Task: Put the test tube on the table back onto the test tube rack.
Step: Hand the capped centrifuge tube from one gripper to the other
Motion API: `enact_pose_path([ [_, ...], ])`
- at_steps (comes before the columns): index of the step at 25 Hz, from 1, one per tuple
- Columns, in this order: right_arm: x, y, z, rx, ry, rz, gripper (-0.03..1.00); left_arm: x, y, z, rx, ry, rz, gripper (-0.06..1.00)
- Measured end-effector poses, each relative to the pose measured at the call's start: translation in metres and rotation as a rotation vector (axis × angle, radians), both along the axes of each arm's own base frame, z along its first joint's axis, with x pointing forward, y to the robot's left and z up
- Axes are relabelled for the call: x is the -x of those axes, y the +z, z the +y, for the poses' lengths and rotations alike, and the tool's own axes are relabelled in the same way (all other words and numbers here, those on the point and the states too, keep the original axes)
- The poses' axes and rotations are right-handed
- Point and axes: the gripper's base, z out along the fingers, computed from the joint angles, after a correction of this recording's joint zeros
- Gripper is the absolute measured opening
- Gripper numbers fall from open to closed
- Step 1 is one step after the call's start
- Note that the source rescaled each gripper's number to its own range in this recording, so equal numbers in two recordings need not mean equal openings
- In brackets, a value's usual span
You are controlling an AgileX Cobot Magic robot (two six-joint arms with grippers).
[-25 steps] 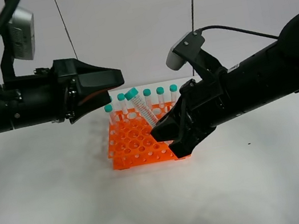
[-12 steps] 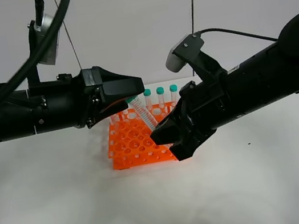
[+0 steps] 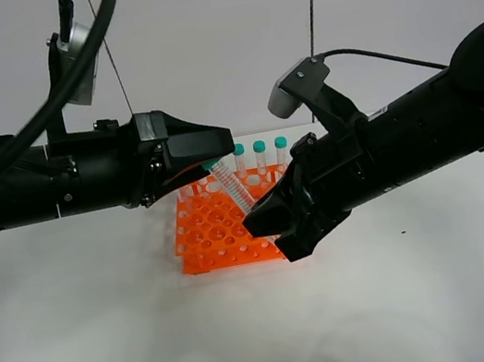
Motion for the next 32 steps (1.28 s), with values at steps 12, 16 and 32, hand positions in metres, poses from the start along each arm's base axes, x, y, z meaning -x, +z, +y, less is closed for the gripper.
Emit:
enact_pose_path([
  [12, 0.0001, 0.0007, 0.0007, -0.017, -0.012, 0.016, 0.02, 0.0006, -0.0009, 0.0, -0.015, -0.01, -0.008, 0.66],
  [16, 0.0001, 0.0008, 0.0007, -0.018, -0.013, 0.016, 0.02, 0.0006, -0.001, 0.0, -0.016, -0.011, -0.008, 0.5],
  [32, 0.0, 0.0008, 0.0007, -0.019, -0.015, 0.017, 0.02, 0.0008, -0.0012, 0.0001, -0.021, -0.014, -0.013, 0.02],
])
